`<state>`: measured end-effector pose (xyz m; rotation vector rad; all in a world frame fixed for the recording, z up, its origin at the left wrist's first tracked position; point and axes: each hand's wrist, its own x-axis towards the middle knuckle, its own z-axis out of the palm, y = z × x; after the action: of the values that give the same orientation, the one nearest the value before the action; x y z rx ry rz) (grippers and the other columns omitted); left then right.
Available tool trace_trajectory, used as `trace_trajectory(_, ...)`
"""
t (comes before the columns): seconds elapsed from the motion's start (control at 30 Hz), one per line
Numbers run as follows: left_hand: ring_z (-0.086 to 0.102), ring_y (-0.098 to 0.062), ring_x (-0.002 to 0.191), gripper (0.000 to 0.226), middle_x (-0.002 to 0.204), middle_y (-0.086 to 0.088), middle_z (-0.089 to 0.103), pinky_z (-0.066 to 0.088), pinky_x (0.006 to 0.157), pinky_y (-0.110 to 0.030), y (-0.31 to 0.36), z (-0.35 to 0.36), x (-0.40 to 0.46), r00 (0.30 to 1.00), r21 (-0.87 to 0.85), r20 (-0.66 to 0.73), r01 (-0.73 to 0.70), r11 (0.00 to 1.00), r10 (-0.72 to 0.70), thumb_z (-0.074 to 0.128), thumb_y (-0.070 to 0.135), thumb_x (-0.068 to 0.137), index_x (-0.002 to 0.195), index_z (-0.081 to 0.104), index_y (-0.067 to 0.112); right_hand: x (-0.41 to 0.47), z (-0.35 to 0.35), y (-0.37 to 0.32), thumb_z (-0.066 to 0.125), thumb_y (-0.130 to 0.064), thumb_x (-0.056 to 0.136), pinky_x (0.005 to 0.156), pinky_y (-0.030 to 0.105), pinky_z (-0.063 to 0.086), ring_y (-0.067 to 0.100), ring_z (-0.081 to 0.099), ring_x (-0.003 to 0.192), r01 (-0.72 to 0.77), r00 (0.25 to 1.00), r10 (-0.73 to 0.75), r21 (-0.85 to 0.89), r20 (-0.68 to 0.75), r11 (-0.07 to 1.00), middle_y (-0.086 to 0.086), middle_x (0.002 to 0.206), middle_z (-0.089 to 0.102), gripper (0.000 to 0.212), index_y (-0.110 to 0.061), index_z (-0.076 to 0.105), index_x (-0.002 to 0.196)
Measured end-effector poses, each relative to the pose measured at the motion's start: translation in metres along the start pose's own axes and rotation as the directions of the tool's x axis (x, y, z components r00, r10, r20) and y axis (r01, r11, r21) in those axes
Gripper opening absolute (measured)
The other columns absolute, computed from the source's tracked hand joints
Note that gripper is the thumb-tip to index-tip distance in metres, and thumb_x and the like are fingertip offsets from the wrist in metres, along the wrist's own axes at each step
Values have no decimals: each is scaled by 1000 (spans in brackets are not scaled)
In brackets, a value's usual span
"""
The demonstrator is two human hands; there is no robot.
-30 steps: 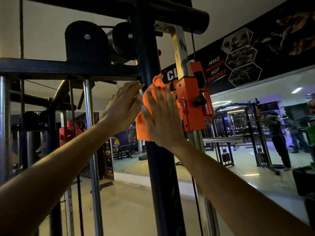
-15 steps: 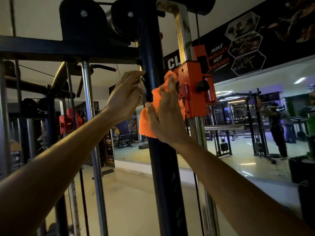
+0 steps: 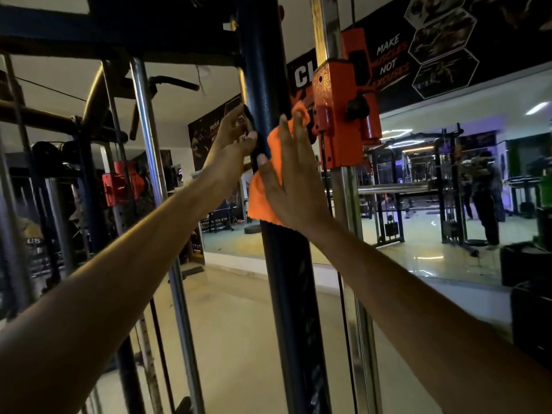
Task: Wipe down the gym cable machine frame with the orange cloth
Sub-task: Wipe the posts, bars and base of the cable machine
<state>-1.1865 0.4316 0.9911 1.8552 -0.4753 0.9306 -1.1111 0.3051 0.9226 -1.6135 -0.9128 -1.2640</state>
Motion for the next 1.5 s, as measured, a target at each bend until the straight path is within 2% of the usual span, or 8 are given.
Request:
trace_trajectory(0.23, 63, -22, 135, 57, 155, -4, 58, 57, 107, -47, -10, -6, -6, 995, -62, 49, 94, 994, -91, 48, 12, 112, 162, 42, 38, -129, 9, 8, 57, -34, 112, 132, 59, 20, 32, 3, 169, 80, 997, -76, -174, 33, 981, 13, 182, 2, 77, -8, 18, 172)
trace_trajectory(0.5, 67, -15, 129, 58, 146, 8, 65, 57, 105, -45, -15, 2, -14, 991, -98, 12, 136, 986, -135, 55, 11, 109, 160, 43, 36, -49, 6, 0, 51, -39, 114, 129, 59, 29, 31, 6, 168, 44, 998, -50, -140, -41, 989, 14, 182, 4, 76, -7, 15, 173)
trace_trajectory(0.7, 61, -21, 138, 74, 152, 6, 61, 49, 115, -58, -35, 10, -44, 979, -90, 73, 199, 976, -192, 64, 28, 101, 166, 31, 41, -168, 11, 17, 57, -33, 112, 129, 60, 27, 32, 4, 169, 1, 997, 7, -103, 72, 995, 12, 182, -2, 80, -4, 13, 172)
trace_trajectory(0.8, 60, -18, 138, 66, 148, 9, 63, 48, 117, -57, -42, 15, -57, 979, -117, 63, 201, 973, -194, 59, 25, 110, 167, 29, 42, -159, 10, 15, 55, -37, 113, 129, 59, 28, 31, 6, 169, -21, 998, 26, -90, 61, 996, 12, 182, 0, 80, -4, 13, 172)
trace_trajectory(0.97, 64, -16, 134, 62, 143, 14, 68, 51, 113, -50, -45, 18, -64, 973, -149, 46, 230, 962, -226, 59, 26, 111, 166, 34, 41, -92, 6, 2, 49, -43, 114, 132, 54, 25, 28, 9, 168, -41, 999, 42, -90, 3, 995, 10, 182, 4, 78, -9, 12, 173)
trace_trajectory(1.2, 64, -8, 130, 62, 139, 13, 67, 58, 84, -20, -52, 16, -89, 960, -140, 100, 272, 952, -260, 60, 23, 110, 164, 37, 41, -229, 15, 21, 49, -45, 113, 129, 56, 32, 24, 10, 168, -134, 981, 141, -62, 132, 989, 6, 183, -1, 81, -12, 6, 174)
trace_trajectory(1.37, 64, -15, 135, 64, 148, 6, 64, 56, 107, -43, -54, 16, -91, 961, -157, 86, 274, 949, -263, 65, 27, 107, 164, 38, 39, -153, 7, 12, 49, -42, 115, 129, 57, 31, 30, 12, 168, -94, 992, 96, -32, 78, 995, 14, 182, 3, 79, -5, 9, 172)
trace_trajectory(1.5, 61, -15, 138, 64, 152, 7, 61, 51, 113, -49, -59, 18, -94, 965, -137, 68, 259, 956, -252, 66, 33, 107, 164, 38, 42, -154, 14, 13, 50, -40, 114, 130, 58, 27, 34, 13, 167, -80, 996, 82, -74, 33, 994, 17, 181, 6, 78, -3, 12, 172)
